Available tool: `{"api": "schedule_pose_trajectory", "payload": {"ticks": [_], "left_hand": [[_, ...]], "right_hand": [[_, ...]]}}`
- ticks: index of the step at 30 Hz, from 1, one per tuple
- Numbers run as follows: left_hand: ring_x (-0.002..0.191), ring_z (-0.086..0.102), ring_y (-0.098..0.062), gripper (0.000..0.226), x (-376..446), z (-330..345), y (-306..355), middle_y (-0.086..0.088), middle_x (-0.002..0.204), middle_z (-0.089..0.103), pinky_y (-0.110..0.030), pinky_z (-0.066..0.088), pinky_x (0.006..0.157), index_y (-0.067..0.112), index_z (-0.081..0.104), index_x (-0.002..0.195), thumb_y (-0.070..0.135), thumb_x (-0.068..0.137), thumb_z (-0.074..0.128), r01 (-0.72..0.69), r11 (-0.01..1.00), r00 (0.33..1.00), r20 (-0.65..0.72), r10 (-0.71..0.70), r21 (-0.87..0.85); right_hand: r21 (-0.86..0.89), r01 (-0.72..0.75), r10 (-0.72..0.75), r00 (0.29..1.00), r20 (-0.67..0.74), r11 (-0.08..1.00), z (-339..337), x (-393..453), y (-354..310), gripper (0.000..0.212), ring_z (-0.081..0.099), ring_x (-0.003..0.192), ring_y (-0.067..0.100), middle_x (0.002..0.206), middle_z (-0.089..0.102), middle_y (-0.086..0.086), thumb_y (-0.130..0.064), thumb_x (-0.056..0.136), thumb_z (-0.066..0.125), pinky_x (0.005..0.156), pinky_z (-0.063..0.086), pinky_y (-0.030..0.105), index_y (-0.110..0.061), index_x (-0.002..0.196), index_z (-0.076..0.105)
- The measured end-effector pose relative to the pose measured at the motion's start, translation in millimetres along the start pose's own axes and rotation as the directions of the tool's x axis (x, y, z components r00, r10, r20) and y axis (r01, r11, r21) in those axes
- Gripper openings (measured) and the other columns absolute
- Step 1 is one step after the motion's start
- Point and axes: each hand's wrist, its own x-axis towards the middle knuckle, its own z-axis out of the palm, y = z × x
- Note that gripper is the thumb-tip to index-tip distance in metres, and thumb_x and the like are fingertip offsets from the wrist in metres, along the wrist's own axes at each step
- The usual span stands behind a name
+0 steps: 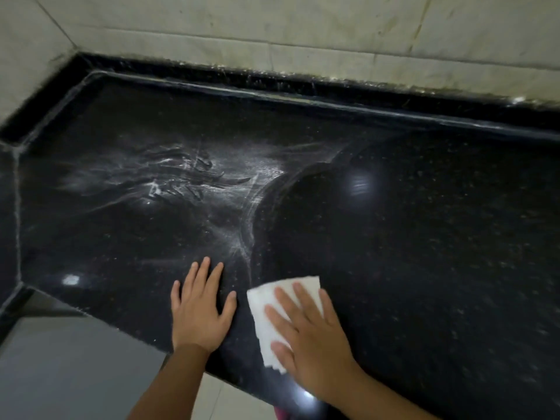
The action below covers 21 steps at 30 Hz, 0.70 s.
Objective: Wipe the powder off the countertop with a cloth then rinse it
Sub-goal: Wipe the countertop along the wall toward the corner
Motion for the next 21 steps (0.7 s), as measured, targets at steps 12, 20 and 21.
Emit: {"api": "schedule_pose_trajectory", "payload": {"ticks": [12,20,21], "left_hand": [[0.141,0.015,-0.019,0.081,-0.4,-3.6,7.7,-0.004,0.15,0.027,-0.042,0.002,0.113,0.017,0.04,0.138,0.059,0.074,0.013,0.016,1.0,0.999,0.045,-0.016,0.019],[0.141,0.01,-0.016,0.08,-1.6,-4.8,5.8,-0.002,0.152,0.022,-0.039,-0.003,0.113,0.019,0.035,0.14,0.055,0.075,0.007,0.011,1.0,0.998,0.062,-0.011,0.006],[0.14,0.01,-0.014,0.078,-1.9,-5.0,5.6,-0.002,0.152,0.023,-0.038,-0.003,0.113,0.018,0.036,0.14,0.052,0.076,0.006,0.009,1.0,0.998,0.055,-0.008,-0.019]], "right_hand": [[0.007,-0.538,0.535,0.839,0.103,0.843,-51.4,20.9,138.4,0.058,0.002,0.144,0.023,0.157,0.001,-0.003,-0.052,0.094,0.009,0.112,0.006,0.055,-0.03,0.148,0.011],[0.074,-0.205,0.194,0.972,0.134,0.976,-41.6,97.0,38.3,0.052,-0.003,0.144,0.026,0.158,0.001,-0.001,-0.044,0.098,0.021,0.111,-0.007,0.056,-0.03,0.148,0.015],[0.045,-0.141,0.138,0.989,0.055,0.989,-33.7,88.1,21.3,0.051,0.016,0.143,0.028,0.155,0.02,0.002,-0.044,0.095,0.025,0.111,0.001,0.055,-0.029,0.143,0.033]]}}
